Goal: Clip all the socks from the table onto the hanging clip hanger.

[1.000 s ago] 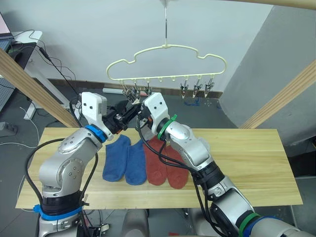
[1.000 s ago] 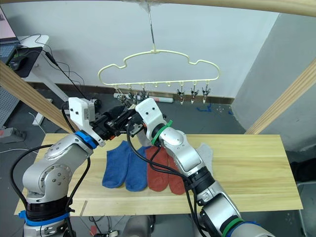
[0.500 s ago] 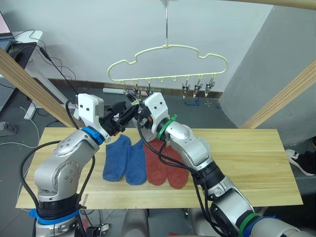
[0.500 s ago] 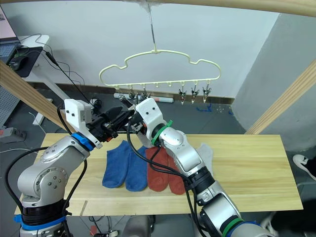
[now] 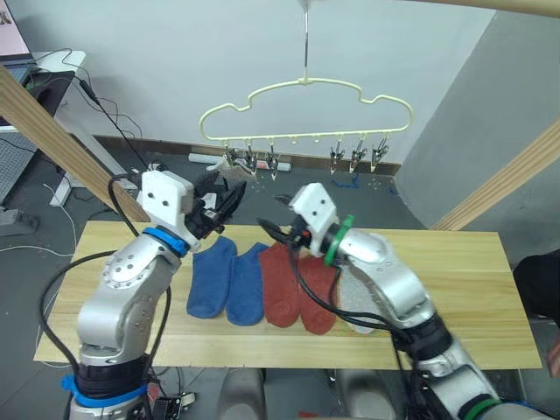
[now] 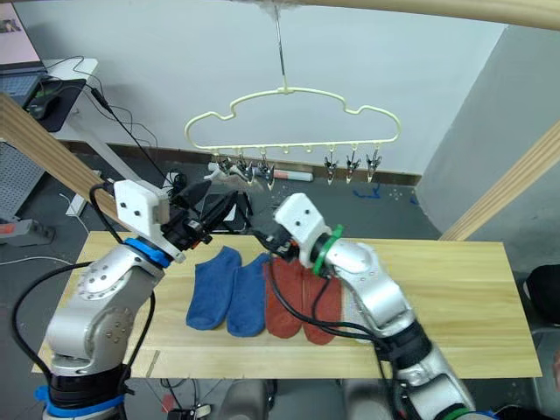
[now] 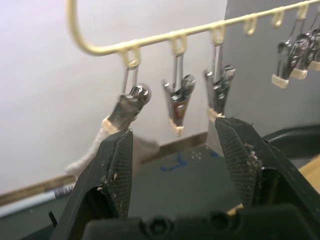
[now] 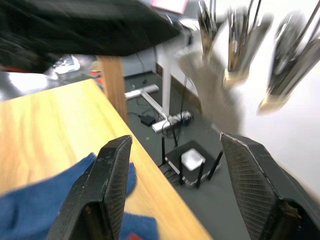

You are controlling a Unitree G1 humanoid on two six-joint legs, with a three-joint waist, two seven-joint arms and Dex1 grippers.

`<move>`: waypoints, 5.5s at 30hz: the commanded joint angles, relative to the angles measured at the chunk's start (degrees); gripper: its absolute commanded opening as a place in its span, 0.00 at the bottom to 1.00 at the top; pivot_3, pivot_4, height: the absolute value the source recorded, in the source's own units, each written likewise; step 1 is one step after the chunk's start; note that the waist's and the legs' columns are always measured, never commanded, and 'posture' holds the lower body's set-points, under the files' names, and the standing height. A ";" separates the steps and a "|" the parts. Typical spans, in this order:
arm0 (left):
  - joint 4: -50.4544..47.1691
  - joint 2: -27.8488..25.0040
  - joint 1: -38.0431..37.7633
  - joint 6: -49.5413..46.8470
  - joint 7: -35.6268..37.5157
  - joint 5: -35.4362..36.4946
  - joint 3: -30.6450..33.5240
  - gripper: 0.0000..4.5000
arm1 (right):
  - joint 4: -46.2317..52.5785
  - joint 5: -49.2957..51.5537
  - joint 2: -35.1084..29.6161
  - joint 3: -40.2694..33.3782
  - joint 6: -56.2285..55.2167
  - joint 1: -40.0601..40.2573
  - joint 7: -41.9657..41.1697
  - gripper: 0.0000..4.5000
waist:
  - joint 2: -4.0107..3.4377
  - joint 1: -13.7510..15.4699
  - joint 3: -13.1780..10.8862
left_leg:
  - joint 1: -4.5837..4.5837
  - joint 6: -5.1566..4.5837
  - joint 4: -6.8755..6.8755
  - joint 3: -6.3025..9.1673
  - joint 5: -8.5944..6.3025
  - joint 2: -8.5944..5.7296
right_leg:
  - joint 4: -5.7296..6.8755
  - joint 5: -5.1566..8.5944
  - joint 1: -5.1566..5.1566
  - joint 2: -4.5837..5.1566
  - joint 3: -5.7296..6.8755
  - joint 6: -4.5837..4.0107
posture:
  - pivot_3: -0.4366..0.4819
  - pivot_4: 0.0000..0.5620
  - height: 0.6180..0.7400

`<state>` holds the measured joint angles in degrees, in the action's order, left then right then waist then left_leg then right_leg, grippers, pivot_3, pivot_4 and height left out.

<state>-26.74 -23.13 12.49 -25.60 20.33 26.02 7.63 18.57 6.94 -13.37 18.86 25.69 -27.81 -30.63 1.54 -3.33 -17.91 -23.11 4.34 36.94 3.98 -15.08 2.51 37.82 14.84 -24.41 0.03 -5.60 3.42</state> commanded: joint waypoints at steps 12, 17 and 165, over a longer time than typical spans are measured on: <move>4.18 10.03 -0.15 14.76 -5.69 -12.39 -6.25 0.55 | 15.82 12.12 -11.64 -14.55 10.47 1.56 -4.04 0.66 | 0.02 -0.86 -0.86 | 0.01 -0.03 0.02 -0.07 -0.01 -0.01 | -0.02 0.00 0.03 -0.02 -0.10 0.00 | 0.33 0.64 1.00; 6.59 11.35 0.94 17.04 -7.19 -15.03 -6.40 0.28 | 16.43 12.99 -12.62 -15.25 11.50 1.74 -3.75 0.66 | 0.09 -1.17 -1.21 | 0.00 -0.03 0.02 -0.07 -0.01 -0.02 | -0.03 0.00 0.03 -0.02 -0.09 0.00 | 0.32 0.65 1.00; 1.16 0.34 13.46 -13.65 -2.49 13.22 5.60 0.06 | -23.28 -10.29 17.73 1.14 -7.50 -13.92 10.56 0.00 | 0.12 -0.02 -2.54 | -0.86 0.50 0.09 0.05 0.29 0.01 | 0.30 -0.06 -0.97 0.08 0.10 -0.07 | 0.43 0.61 1.00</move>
<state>-22.86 -22.34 26.01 -39.63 18.01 38.24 12.28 -8.17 -3.36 3.51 20.11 19.24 -41.94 -20.21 1.66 -3.35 -20.46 -23.97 4.84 37.03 4.03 -14.80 2.52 38.12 14.78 -25.38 0.10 -5.49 3.35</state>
